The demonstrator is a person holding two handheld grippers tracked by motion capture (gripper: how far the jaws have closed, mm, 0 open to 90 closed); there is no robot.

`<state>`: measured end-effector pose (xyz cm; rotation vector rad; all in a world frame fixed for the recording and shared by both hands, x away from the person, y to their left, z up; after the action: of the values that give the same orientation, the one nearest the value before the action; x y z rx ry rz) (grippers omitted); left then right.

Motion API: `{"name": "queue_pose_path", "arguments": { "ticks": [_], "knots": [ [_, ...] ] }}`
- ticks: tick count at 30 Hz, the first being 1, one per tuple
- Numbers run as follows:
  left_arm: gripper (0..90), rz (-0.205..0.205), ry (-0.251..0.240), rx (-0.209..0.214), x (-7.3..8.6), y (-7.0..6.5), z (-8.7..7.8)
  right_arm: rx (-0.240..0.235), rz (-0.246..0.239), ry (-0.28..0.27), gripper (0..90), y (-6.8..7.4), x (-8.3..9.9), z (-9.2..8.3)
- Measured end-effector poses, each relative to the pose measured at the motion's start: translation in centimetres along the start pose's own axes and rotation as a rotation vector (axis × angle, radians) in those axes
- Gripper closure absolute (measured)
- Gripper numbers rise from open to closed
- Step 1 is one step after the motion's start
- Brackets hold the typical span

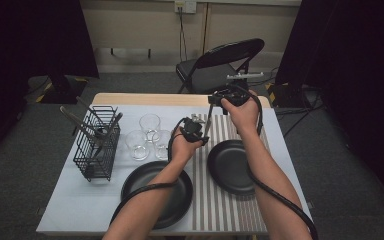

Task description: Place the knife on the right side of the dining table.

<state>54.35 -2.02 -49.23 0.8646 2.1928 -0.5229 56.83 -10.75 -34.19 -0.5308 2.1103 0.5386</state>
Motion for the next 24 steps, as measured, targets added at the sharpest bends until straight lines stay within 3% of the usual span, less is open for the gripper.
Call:
{"name": "queue_pose_path", "arguments": {
  "ticks": [4, 5, 13, 14, 22, 24],
  "knots": [
    [65.0, -0.016, -0.001, -0.001, 0.0, -0.1, 0.4, 0.001, 0.002, 0.003, 73.7, -0.1, 0.1, -0.1],
    [65.6, -0.001, 0.001, 0.003, 0.0, -0.1, 0.4, 0.002, 0.002, 0.003, 73.7, -0.2, 0.1, -0.2],
    [70.8, -0.004, 0.000, 0.001, -0.2, 0.1, 0.8, 0.002, 0.000, 0.008, 73.7, -0.3, 0.1, -0.3],
    [71.1, -0.020, -0.010, 0.009, -0.3, 0.1, 0.8, 0.001, 0.001, 0.009, 73.7, -0.3, 0.2, -0.3],
    [72.6, -0.017, 0.006, 0.012, -0.3, 0.2, 1.4, 0.003, 0.002, 0.013, 73.7, -0.4, 0.2, -0.5],
    [73.2, -0.034, 0.008, 0.013, -0.2, 0.3, 1.6, 0.005, 0.005, 0.014, 73.7, -0.5, 0.3, -0.5]
  ]
}}
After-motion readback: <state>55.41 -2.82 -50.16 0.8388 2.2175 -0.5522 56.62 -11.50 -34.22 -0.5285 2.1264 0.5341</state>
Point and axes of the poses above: each handheld gripper's, and its own axes: z roughly forward along the jaws, x roughly out of its underside, y roughly to its left, the point moved 7 cm from there along z, roughly forward along the jaws, and after that the axes turned 3 degrees about x, right-handed, at the moved point
